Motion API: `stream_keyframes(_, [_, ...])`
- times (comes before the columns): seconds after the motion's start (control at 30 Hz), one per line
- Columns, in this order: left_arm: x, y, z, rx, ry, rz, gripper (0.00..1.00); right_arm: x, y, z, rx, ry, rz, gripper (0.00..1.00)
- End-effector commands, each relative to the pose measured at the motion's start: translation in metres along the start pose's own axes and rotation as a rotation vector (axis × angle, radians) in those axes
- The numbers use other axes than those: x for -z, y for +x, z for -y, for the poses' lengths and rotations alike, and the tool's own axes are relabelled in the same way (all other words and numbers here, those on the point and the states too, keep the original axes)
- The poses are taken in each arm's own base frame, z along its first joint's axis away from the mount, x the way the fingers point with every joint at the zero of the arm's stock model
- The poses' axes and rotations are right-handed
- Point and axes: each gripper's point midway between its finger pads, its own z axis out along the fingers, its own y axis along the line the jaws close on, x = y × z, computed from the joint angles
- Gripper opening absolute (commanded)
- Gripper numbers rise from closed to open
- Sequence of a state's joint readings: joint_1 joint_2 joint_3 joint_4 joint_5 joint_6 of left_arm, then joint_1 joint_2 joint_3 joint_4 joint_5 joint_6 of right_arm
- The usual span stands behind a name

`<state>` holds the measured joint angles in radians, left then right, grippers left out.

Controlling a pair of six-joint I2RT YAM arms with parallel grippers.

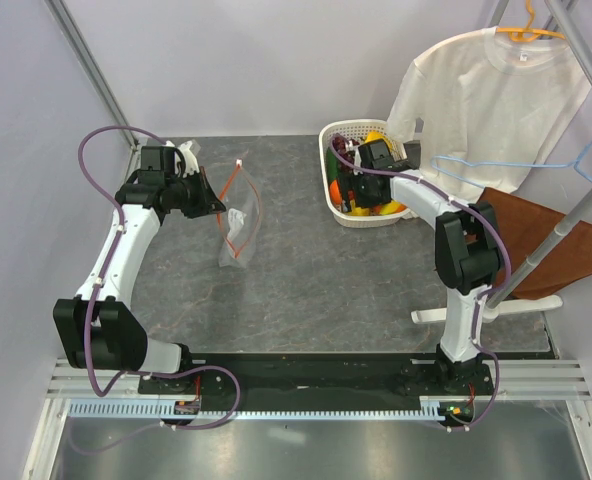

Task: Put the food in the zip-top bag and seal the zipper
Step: Pick up the fake fruit from the bin.

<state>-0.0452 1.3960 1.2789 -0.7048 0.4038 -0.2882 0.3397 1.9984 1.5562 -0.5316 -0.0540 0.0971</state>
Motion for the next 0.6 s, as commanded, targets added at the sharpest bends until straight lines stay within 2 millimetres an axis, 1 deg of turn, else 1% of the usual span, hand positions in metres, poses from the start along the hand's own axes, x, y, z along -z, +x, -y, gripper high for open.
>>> stream_keyframes(0.0, [-0.001,-0.006,0.007,0.018,0.036,0.019,0.02,-0.014,0.002,-0.006,-0.040,0.005,-0.008,0.89])
stream_keyframes(0.03, [-0.001,-0.006,0.006,0.020,0.036,0.016,0.02,-0.017,0.004,-0.006,-0.048,0.009,-0.011,0.91])
stream_keyframes(0.17, [-0.003,-0.005,0.006,0.021,0.037,0.014,0.02,-0.023,0.006,-0.006,-0.062,0.012,-0.018,0.93])
stream_keyframes(0.37, [-0.005,-0.005,0.006,0.025,0.041,0.007,0.02,-0.025,0.009,-0.006,-0.067,0.014,-0.028,0.91])
stream_keyframes(0.4, [-0.007,-0.004,0.005,0.027,0.040,0.003,0.02,-0.025,0.008,-0.007,-0.067,0.008,-0.028,0.89])
stream_keyframes(0.43, [-0.007,-0.004,0.005,0.029,0.039,0.002,0.02,-0.022,0.006,-0.010,-0.064,-0.010,-0.024,0.82])
stream_keyframes(0.5, [-0.007,-0.004,0.005,0.028,0.039,0.000,0.02,-0.016,0.003,-0.012,-0.063,-0.024,-0.017,0.79])
stream_keyframes(0.53, [-0.007,-0.005,0.005,0.027,0.040,0.003,0.02,-0.012,-0.001,-0.016,-0.060,-0.040,-0.010,0.73])
stream_keyframes(0.57, [-0.007,-0.005,0.005,0.027,0.038,0.004,0.02,-0.008,-0.001,-0.017,-0.060,-0.045,-0.017,0.71])
